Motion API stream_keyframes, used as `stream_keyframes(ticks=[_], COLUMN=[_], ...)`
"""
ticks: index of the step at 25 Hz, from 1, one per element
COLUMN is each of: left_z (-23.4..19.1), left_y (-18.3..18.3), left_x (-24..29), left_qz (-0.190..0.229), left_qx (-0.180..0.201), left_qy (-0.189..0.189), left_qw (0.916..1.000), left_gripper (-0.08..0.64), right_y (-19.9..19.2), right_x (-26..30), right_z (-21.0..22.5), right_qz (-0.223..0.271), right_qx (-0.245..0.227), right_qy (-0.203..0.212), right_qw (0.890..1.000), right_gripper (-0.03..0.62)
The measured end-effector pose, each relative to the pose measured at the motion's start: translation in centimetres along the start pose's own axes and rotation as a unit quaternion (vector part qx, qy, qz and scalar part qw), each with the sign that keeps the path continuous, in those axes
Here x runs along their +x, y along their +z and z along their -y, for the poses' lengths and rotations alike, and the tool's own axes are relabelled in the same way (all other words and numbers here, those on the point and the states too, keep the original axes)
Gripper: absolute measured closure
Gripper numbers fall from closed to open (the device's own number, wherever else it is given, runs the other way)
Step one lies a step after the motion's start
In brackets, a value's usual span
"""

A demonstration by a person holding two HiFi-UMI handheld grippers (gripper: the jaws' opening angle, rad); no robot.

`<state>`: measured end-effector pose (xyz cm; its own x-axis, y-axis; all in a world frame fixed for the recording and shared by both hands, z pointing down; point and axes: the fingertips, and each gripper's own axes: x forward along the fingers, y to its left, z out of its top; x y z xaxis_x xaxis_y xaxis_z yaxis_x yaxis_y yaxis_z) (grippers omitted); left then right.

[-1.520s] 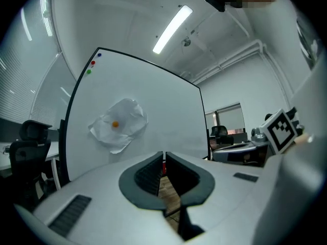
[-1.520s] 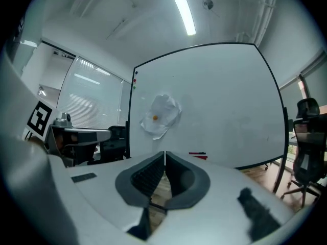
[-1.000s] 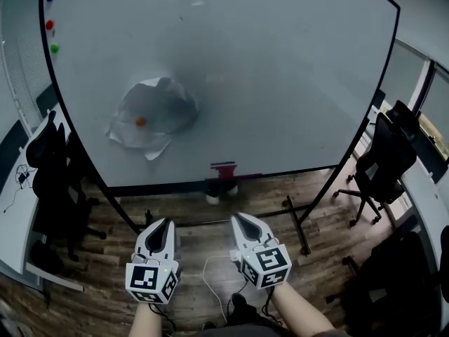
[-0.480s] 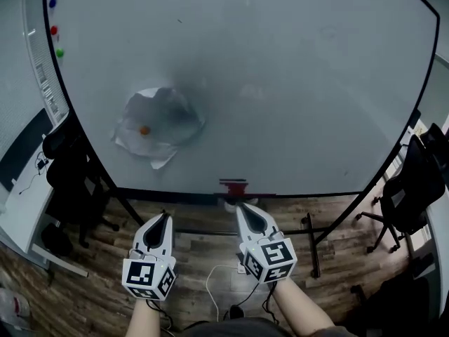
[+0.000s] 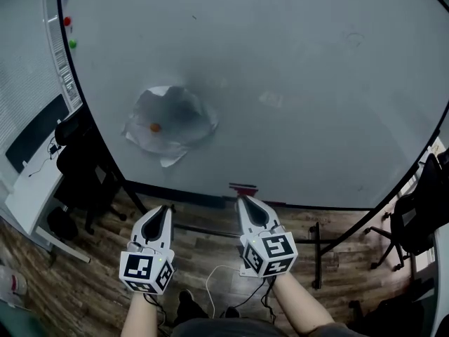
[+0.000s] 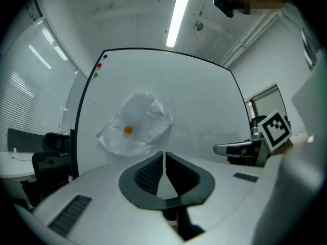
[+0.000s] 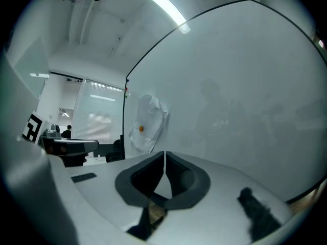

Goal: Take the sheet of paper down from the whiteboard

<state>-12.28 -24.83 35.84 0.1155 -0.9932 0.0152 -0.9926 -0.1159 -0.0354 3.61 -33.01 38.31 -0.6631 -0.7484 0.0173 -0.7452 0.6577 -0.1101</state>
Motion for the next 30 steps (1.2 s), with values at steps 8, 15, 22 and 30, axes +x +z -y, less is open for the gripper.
stream_keyframes(ticks=[8,15,22,30], left_z=[-3.1,-7.2,-10.6,-12.9], left_y=[0.9,1.7,2.7,4.0], left_x=[2.5,6.1,10.0,13.5], left_qz=[0.015,0.025,0.031,0.05], left_qx=[0.0,0.003,0.013,0.037], left_qy=[-0.021,-0.047,-0.055,-0.056], left_qw=[0.9997,0.9986,0.9979,0.9965], left_gripper=[0.532,0.532,0.532,0.501], right_y=[0.8,2.2,3.2,4.0], right_x=[3.3,7.5,11.3,13.8], right_z=[-0.6,-1.2,-1.5,-1.6], right_qz=[0.008,0.021,0.035,0.049], right_qx=[-0.004,-0.009,-0.012,-0.008], right_qy=[-0.02,-0.048,-0.072,-0.094], right_qw=[1.0,0.999,0.997,0.994], right_gripper=[0.568,0.568,0.568,0.566])
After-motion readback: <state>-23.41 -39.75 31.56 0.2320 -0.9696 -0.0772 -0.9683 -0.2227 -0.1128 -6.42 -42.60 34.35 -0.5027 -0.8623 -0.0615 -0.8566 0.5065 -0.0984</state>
